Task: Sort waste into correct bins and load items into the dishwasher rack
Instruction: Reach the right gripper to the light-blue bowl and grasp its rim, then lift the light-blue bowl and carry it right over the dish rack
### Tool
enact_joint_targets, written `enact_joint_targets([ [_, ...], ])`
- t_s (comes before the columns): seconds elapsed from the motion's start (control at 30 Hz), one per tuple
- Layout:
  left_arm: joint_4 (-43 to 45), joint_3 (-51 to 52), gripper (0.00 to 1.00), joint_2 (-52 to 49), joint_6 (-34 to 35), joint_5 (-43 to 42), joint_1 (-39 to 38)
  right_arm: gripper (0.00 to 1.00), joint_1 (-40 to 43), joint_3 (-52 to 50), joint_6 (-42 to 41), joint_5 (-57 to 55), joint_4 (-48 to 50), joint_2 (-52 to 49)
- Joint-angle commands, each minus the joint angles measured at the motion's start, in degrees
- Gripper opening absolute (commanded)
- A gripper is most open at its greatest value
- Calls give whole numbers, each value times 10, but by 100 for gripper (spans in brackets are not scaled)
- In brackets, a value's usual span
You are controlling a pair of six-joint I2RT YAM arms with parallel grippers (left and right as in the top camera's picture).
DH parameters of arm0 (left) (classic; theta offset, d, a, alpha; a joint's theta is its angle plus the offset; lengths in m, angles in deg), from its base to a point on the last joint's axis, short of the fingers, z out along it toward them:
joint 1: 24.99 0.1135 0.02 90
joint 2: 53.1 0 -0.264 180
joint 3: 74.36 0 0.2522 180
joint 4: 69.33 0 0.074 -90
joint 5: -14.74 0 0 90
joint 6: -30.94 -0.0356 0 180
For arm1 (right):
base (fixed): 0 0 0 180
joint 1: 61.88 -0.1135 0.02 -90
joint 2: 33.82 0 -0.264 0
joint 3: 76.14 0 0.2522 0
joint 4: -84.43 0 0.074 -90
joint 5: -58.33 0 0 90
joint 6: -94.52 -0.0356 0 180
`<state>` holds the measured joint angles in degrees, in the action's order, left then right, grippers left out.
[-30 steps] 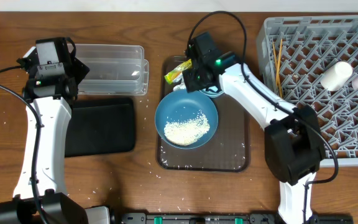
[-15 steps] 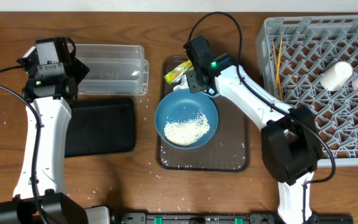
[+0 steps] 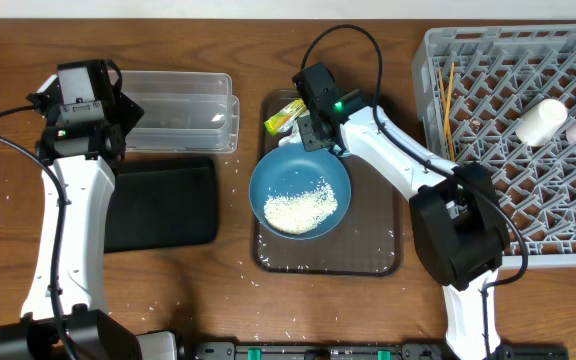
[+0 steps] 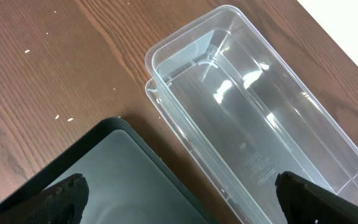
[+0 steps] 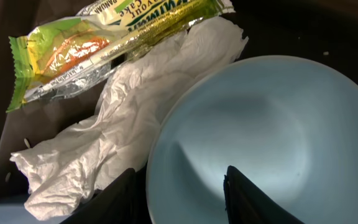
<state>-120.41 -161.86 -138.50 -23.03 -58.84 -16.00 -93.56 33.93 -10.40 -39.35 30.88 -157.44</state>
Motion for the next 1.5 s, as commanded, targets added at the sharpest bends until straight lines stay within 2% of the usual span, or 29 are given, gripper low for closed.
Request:
enact_joint_targets([
  [0.0,-2,3,99,-4,3,1,3,42,1,2,-7,-14,1,-8],
  [0.4,-2,3,99,-4,3,1,3,36,3,0,-7,-12,-22,-20],
  [0.57,-2,3,99,-4,3,1,3,28,8,0,-7,-16,-29,-12],
  [0.77,-2,3,99,-4,3,1,3,15,17,0,-7,-16,-32,12],
  [0.8,-2,3,99,-4,3,1,3,5,17,0,-7,-16,-32,15],
  [0.83,-2,3,99,-4,3,1,3,1,17,0,-8,-14,-34,19],
  [1.07,-2,3,99,-4,3,1,3,1,18,1,-9,-6,-40,46],
  [1.23,-2,3,99,-4,3,1,3,1,27,1,-9,-16,-42,107],
  [1.47,-2,3,99,-4,3,1,3,1,120,1,-7,-3,-59,222],
])
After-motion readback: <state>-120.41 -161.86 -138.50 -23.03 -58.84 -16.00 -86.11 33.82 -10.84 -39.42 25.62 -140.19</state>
